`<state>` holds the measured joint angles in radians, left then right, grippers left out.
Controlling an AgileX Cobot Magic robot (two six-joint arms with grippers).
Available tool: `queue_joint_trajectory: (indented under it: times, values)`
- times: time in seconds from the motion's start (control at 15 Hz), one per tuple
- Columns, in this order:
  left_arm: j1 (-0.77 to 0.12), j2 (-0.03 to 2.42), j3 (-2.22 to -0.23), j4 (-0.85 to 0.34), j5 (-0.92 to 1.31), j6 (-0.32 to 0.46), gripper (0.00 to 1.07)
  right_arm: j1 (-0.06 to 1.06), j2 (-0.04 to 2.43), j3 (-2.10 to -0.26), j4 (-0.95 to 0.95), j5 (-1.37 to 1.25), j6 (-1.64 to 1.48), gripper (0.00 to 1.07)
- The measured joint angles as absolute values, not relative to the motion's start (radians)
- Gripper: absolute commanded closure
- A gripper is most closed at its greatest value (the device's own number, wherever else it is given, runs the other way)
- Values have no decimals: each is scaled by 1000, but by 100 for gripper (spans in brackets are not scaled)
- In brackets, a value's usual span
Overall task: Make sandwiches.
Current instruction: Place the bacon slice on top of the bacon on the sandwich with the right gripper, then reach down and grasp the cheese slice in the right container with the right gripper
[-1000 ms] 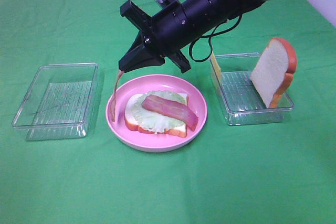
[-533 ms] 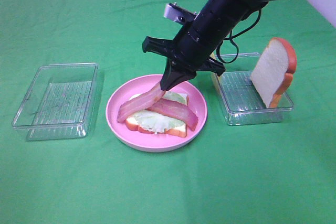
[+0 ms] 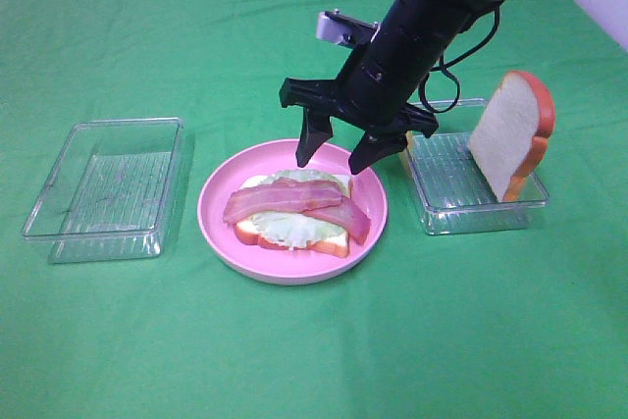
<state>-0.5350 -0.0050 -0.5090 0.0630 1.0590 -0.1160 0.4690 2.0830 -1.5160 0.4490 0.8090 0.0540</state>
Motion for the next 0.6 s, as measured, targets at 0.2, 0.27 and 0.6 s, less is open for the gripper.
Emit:
queue_joint_trajectory:
  times: [0.2,0.27,0.6]
  values:
    - [-535,-5,-509,63,1059,-116,43,469,1992,-1516,379,812,54,41]
    - [-535,-5,-509,63,1059,-116,43,469,1971,-1516,367,817,54,41]
    - [-535,-5,-509,63,1059,-116,43,469,1800,-1516,196,913,132,45]
